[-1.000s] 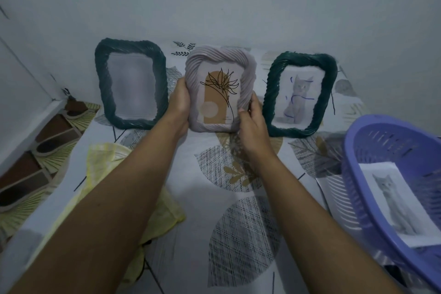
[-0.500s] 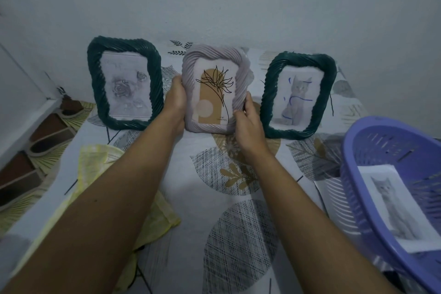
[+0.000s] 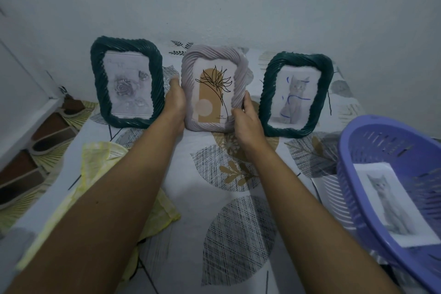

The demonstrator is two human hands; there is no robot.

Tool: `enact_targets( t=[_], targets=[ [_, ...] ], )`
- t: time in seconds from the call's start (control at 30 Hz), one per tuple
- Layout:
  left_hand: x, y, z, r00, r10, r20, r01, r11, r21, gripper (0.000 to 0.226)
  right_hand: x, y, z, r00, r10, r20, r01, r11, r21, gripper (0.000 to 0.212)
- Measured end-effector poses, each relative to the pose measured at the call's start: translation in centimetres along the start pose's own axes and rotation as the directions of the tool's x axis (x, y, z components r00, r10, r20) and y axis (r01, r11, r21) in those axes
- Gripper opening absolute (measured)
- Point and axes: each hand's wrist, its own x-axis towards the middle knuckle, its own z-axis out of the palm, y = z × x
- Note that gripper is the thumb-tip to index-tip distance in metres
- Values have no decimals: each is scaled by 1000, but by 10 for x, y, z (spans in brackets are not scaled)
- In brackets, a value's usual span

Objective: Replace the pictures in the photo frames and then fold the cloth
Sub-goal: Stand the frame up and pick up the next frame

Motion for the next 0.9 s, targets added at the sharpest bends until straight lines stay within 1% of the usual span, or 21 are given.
enact_targets(
  t=[0.13,0.3,0.37,0.43,0.5,0.53,0.57,0.6,0.67,0.7,0.77,0.83,0.9],
  targets=[
    [-7,3,-4,1000,-5,-28,5,1000,15,66,-6,-6,-3,1000,16,7,-16,1000,2,68],
    [-18,-1,-9,1000,10,5,-11,998,63,75,-19,-10,-8,999,33,11,-33,999,-10,66],
    [-33,-2,-10,999,28,-24,-24,992,126,69,-27,-12,-11,1000,22,2,-22,1000,-9,63],
    [-56,-2,-10,996,59,-69,-41,972,232,61,-37,-13,-11,1000,16,-11,-16,1000,8,62],
    [-72,-7,-12,983,140,-116,-90,930,358,52,-48,-12,-10,999,22,-26,-22,999,25,61],
    [-80,-11,-13,978,175,-114,-116,909,400,45,-52,-10,-10,999,30,-29,-28,998,48,56],
    [-88,-16,-14,974,203,-100,-139,887,441,40,-56,-8,-12,999,39,-34,-36,996,80,48],
    [-95,-21,-16,967,237,-92,-161,851,500,41,-61,-6,-15,998,45,-47,-40,993,111,40],
    [-105,-26,-18,936,343,-78,-216,736,641,49,-69,-2,-24,996,51,-75,-38,985,170,26],
    [-109,-27,-17,923,379,-67,-236,695,679,52,-74,-1,-30,995,57,-87,-38,978,206,23],
    [-118,-26,-11,925,378,-28,-258,683,683,51,-81,-1,-42,989,79,-126,-41,959,279,20],
    [-125,-24,-2,930,365,34,-289,674,680,42,-83,-3,-56,976,73,-203,-14,961,275,22],
    [-130,-22,9,930,339,139,-340,655,675,31,-81,-8,-72,961,54,-271,21,964,265,27]
  ],
)
